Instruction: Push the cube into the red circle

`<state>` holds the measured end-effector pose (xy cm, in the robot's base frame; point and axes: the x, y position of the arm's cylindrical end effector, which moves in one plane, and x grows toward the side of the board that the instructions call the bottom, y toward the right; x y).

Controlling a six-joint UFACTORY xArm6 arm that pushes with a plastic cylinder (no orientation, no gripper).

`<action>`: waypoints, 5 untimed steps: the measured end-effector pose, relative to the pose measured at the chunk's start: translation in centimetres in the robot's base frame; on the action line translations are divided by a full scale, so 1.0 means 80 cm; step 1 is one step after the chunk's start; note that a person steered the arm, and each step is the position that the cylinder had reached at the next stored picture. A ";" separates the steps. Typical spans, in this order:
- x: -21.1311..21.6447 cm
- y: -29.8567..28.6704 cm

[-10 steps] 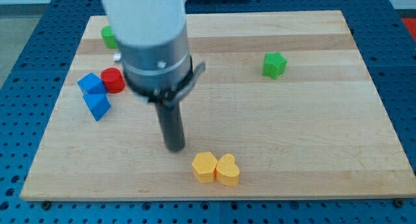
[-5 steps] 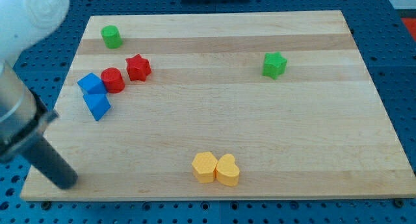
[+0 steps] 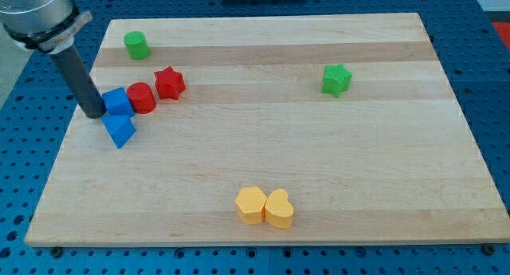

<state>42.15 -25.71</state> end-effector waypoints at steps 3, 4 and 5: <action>-0.037 0.039; -0.076 0.039; -0.118 0.062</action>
